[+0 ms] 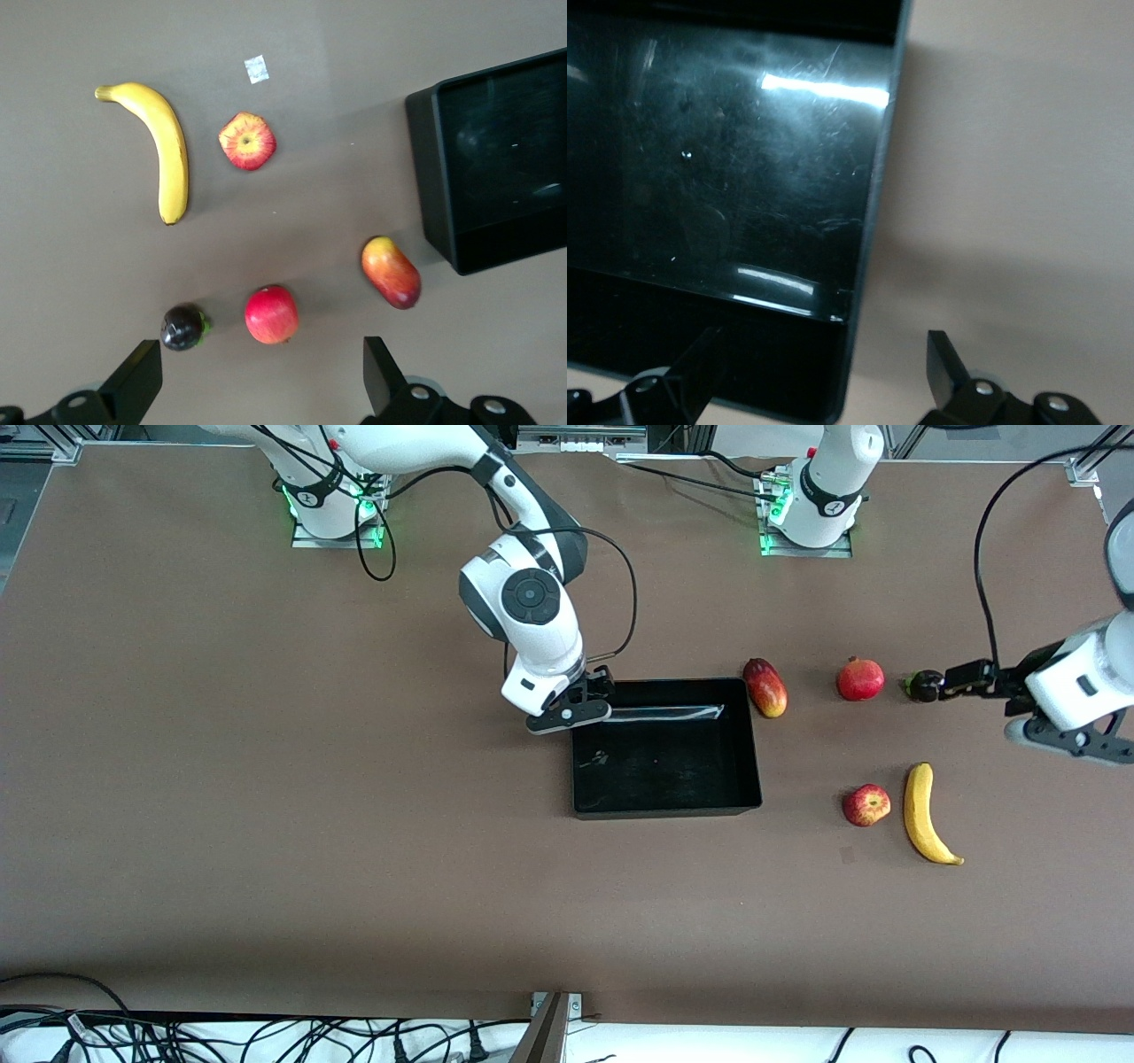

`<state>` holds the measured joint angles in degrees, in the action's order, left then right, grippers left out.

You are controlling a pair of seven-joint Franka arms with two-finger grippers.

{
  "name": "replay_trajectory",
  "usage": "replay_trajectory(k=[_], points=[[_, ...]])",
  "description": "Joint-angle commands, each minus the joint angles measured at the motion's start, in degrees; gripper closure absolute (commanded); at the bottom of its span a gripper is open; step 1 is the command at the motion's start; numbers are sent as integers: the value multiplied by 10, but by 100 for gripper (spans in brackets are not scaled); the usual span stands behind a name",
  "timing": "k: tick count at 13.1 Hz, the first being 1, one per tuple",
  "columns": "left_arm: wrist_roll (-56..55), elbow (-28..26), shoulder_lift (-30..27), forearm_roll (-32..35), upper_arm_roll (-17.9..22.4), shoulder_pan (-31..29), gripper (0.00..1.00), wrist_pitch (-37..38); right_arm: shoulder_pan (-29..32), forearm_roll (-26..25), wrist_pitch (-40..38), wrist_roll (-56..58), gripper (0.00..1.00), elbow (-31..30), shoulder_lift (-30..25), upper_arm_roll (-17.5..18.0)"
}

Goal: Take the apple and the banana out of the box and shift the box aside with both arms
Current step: 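Grasp the rim of the empty black tray with the right gripper, then drag the black tray across the table away from the fruits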

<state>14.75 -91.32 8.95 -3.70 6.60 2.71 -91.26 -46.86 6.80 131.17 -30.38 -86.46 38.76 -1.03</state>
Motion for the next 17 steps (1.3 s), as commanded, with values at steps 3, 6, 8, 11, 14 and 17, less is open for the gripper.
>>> replay_trajectory(k=[3, 6, 8, 11, 14, 17], points=[[-82, -9, -63, 23, 12, 64, 0, 12, -9, -29, 39, -3, 7, 18, 39, -10], [-122, -29, -96, 26, 34, 98, 0, 11, -9, -52, 44, 0, 49, 17, 47, -10], [-134, -37, -106, 29, 37, 100, 0, 17, -7, -54, 44, 7, 84, 18, 49, -10], [-147, -40, -118, 29, 36, 100, 0, 28, 2, -53, 39, 13, 100, 18, 42, -11], [-147, -47, -144, 29, 38, 101, 0, 28, 52, -46, -33, 46, 100, 18, -7, -11], [-159, -46, -145, 29, 38, 103, 0, 27, 157, -10, -142, 161, 100, 17, -80, -12]])
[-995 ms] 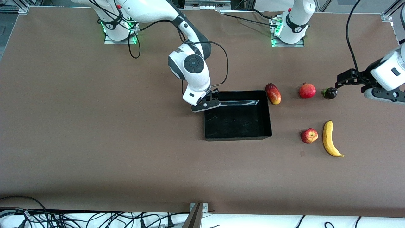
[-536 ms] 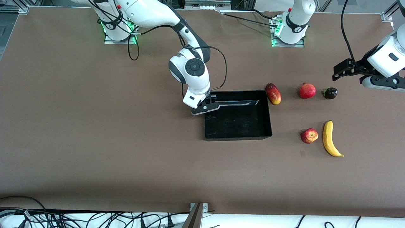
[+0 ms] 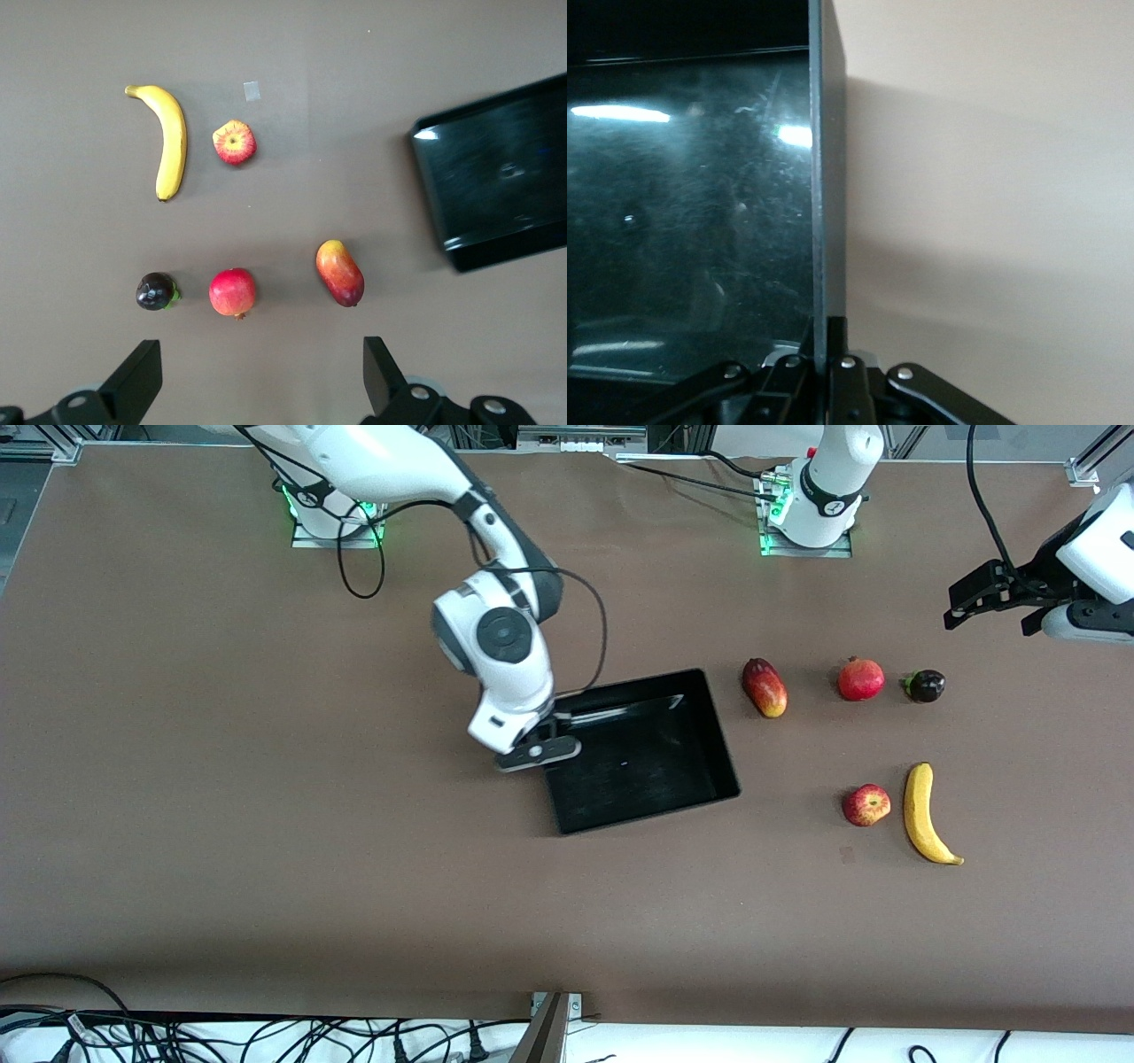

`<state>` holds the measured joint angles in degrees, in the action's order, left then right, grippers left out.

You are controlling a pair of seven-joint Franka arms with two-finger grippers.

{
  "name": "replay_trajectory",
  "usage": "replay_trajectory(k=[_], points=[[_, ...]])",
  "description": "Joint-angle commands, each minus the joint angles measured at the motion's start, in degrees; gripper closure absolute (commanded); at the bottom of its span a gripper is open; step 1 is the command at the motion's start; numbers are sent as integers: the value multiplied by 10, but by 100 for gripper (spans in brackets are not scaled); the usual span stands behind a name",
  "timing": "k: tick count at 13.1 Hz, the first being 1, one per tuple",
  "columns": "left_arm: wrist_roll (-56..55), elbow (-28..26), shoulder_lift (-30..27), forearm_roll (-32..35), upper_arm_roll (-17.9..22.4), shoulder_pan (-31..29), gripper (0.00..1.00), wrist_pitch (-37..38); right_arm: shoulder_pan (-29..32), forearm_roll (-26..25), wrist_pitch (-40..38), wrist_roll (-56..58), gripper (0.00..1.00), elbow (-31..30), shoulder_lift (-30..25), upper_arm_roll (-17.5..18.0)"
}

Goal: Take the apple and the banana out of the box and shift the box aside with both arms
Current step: 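Drag the black tray across the table away from the fruits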

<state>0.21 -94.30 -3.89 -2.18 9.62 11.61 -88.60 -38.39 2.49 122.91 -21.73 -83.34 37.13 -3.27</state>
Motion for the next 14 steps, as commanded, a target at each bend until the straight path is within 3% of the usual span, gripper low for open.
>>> replay_trajectory(k=[1, 3, 6, 9, 14], points=[[-14, -16, -16, 14, 7, 14, 0, 1, 108, 42, -81, 123, 100, -17, -84, 9], [-15, -15, -12, 13, 7, 14, 0, 1, 167, 44, -128, 200, 100, -19, -103, -27], [-28, -12, -10, 13, 7, 15, 0, 0, 225, 49, -140, 319, 100, -43, -112, -88], [-29, -12, -9, 13, 7, 17, 0, 1, 283, 52, -105, 366, 100, -88, -110, -93], [-37, -12, -5, 13, 6, 19, 0, 1, 293, 55, -16, 382, 100, -206, -127, -109]])
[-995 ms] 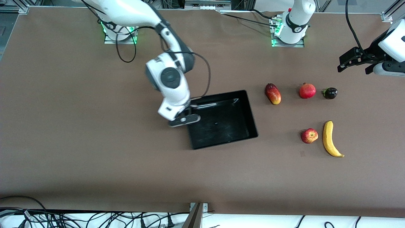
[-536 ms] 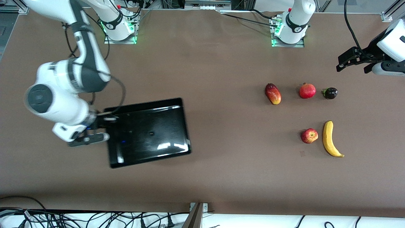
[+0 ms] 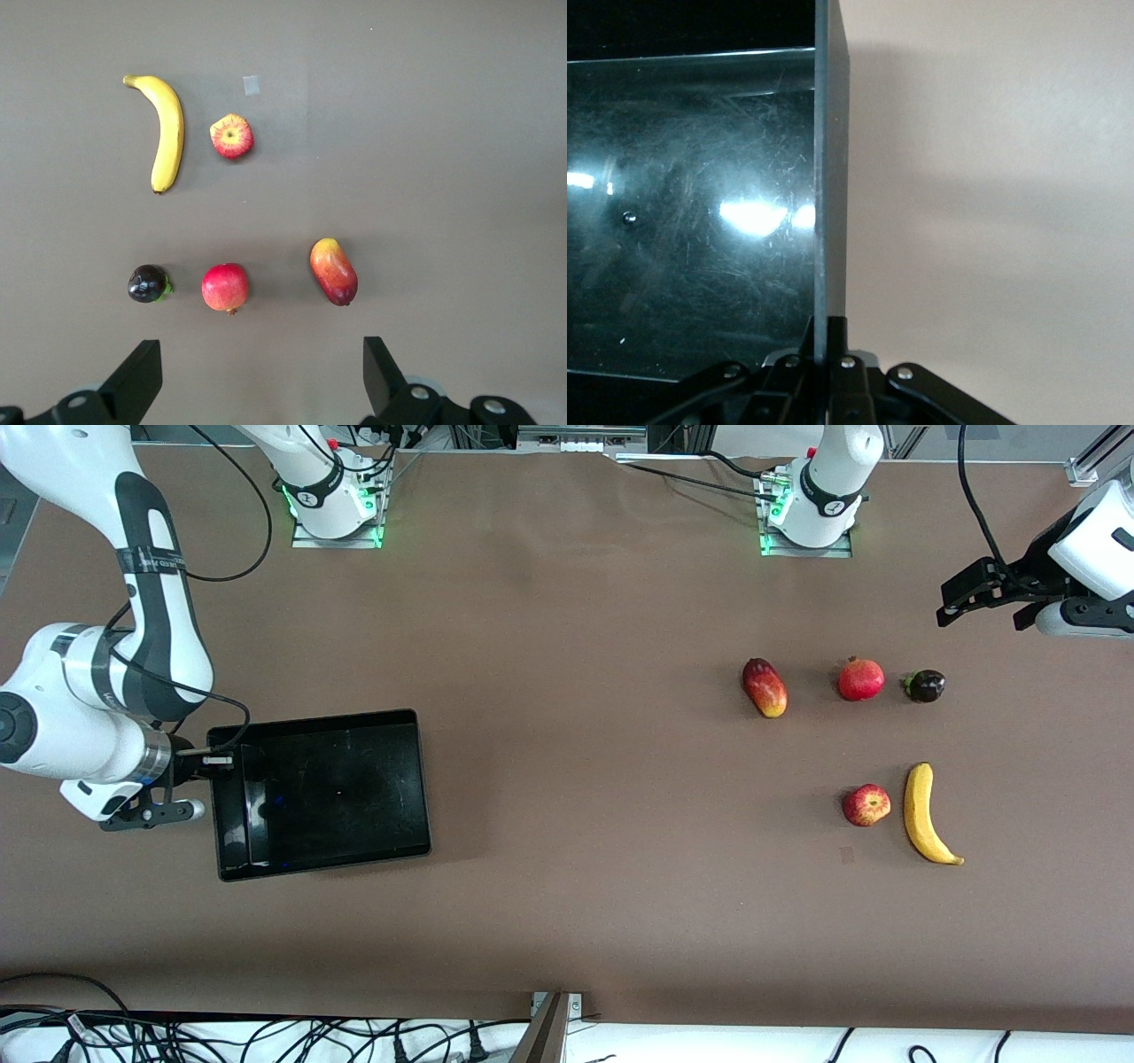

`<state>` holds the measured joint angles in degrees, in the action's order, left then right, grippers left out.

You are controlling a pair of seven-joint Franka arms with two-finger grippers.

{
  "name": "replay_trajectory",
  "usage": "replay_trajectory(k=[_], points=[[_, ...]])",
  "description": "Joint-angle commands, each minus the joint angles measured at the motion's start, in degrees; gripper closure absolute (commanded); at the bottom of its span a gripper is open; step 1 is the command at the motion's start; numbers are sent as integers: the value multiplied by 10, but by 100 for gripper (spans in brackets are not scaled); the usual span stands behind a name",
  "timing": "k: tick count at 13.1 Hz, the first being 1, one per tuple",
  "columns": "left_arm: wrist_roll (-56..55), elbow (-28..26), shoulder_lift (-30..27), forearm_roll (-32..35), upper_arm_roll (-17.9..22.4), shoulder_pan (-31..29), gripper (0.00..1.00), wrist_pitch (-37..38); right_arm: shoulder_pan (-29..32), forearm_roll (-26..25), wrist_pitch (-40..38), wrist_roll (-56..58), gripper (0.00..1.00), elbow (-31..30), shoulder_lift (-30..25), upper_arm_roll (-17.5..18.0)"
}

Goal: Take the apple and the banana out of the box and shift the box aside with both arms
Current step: 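Drag the black tray across the table away from the fruits, then open the right gripper and draw it back from the tray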

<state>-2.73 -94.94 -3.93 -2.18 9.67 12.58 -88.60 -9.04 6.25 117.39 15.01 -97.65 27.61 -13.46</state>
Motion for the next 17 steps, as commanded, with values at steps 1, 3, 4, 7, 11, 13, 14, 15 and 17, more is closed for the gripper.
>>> replay_trajectory(k=[1, 3, 4, 7, 11, 13, 14, 15, 17], points=[[-8, -6, -5, 13, 5, 10, 0, 1, 0, 18, 82, 13, 100, -109, -45, -10], [-8, -6, -3, 13, 5, 10, 0, 0, 0, 18, 108, 13, 77, -147, -54, -10], [-8, -6, -2, 13, 5, 10, 0, 1, 1, 18, 104, 13, 19, -146, -54, -10], [-8, -5, -2, 13, 5, 10, 0, 0, 1, 18, 97, 16, 0, -122, -62, -10], [-9, -5, -1, 13, 5, 10, 0, 0, 1, 20, -33, 11, 0, 10, -58, -10], [-11, -5, -1, 13, 5, 10, 0, 0, -4, 20, -94, -9, 0, 57, -74, -6], [-11, -5, -1, 13, 5, 10, 0, -1, -5, 18, -112, -16, 0, 66, -92, -5], [-12, -5, 0, 13, 5, 10, 0, -1, -5, 14, -149, -23, 0, 68, -119, -4], [-12, -4, 0, 13, 5, 10, 0, -2, -21, -12, -210, -31, 0, 63, -176, -3]])
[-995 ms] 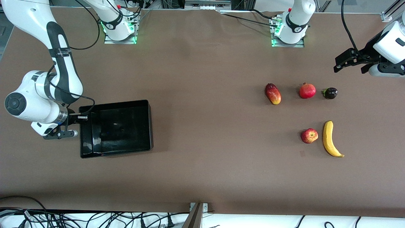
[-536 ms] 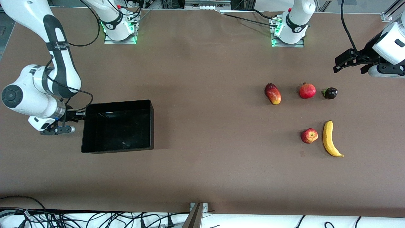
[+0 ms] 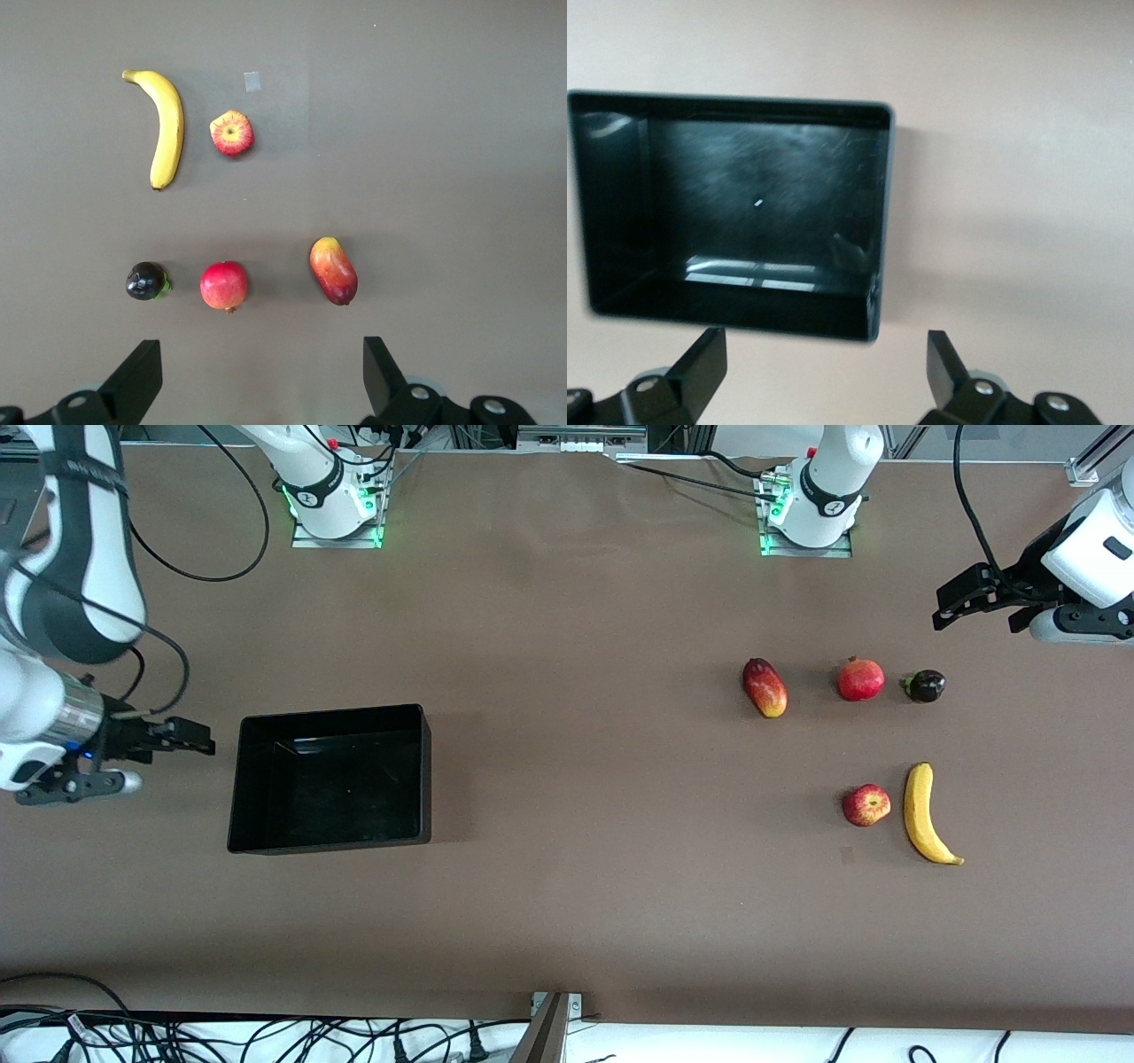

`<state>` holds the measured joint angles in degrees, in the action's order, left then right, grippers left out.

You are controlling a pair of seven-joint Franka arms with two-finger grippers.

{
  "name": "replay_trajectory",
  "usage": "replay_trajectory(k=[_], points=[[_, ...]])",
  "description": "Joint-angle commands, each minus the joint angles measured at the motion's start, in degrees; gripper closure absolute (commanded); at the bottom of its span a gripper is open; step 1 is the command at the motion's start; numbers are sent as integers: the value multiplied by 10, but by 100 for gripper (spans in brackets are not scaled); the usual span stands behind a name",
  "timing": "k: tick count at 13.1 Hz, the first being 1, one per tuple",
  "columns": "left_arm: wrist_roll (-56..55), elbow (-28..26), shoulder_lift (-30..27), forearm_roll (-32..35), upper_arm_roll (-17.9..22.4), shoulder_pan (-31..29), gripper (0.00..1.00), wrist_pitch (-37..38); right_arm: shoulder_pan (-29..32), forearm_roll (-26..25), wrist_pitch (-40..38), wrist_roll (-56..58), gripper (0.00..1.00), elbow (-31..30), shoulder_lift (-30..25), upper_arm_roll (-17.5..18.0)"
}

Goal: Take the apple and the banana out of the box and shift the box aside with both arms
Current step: 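Open the right gripper and draw it back from the tray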

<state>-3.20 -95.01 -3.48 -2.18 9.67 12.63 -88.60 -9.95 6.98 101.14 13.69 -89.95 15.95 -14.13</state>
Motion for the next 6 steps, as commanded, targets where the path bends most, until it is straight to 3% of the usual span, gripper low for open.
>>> replay_trajectory(k=[1, 6], points=[[-8, -4, -5, 13, 5, 9, 0, -1, -13, -34, -68, -31, 0, -17, -82, 4], [-8, -4, -4, 13, 5, 8, 0, -3, -22, -37, -86, -67, 0, -18, -89, 7]])
